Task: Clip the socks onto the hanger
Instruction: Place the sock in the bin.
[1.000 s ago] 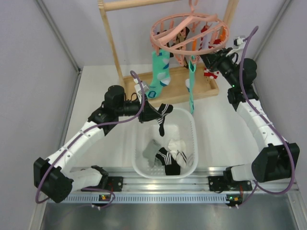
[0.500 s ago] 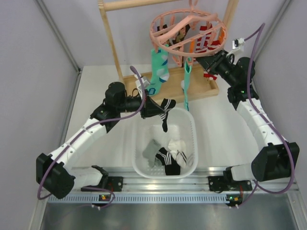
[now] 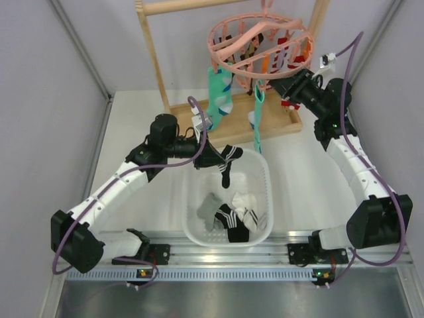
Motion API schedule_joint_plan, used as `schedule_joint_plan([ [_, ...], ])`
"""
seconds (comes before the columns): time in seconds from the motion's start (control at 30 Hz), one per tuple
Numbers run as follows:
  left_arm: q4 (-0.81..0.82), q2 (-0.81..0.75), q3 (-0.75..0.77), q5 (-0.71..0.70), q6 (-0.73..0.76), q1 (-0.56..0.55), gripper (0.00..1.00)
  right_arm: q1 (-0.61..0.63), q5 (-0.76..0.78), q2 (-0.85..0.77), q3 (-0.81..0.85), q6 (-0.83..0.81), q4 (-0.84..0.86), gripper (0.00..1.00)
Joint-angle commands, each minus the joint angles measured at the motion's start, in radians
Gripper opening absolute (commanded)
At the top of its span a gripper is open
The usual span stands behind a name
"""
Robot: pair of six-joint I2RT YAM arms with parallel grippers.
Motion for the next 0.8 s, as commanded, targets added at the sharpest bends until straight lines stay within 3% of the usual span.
schedule_joint_plan([
  [0.0,-0.199,-0.053,0.036,0.031,0.189,-0.002,0.00,-0.021,0.002,-0.025,-0.008,-0.066,0.061,0.43],
  [0.17,-0.365,-0.042,0.039,0.043,0.330,-0.002,0.00,-0.027,-0.024,-0.012,0.010,-0.074,0.071,0.47],
  [0.33,-0.431,-0.025,0.036,0.011,0.427,-0.002,0.01,-0.029,-0.053,-0.022,0.019,-0.083,0.051,0.61],
  [0.4,-0.449,-0.022,0.031,0.003,0.451,-0.002,0.06,-0.029,-0.053,-0.038,0.014,-0.103,0.037,0.61],
  [0.47,-0.446,-0.024,0.037,-0.005,0.451,-0.003,0.21,-0.030,-0.057,-0.055,0.008,-0.138,0.026,0.61],
  [0.57,-0.403,-0.030,0.057,-0.015,0.409,-0.002,0.41,-0.033,-0.050,-0.075,-0.010,-0.181,0.026,0.54],
  [0.67,-0.287,-0.040,0.088,-0.023,0.300,0.000,0.52,-0.033,-0.047,-0.078,-0.007,-0.212,0.020,0.44],
  [0.77,-0.098,-0.045,0.117,-0.048,0.123,0.001,0.52,-0.033,-0.048,-0.081,-0.004,-0.221,0.020,0.30],
])
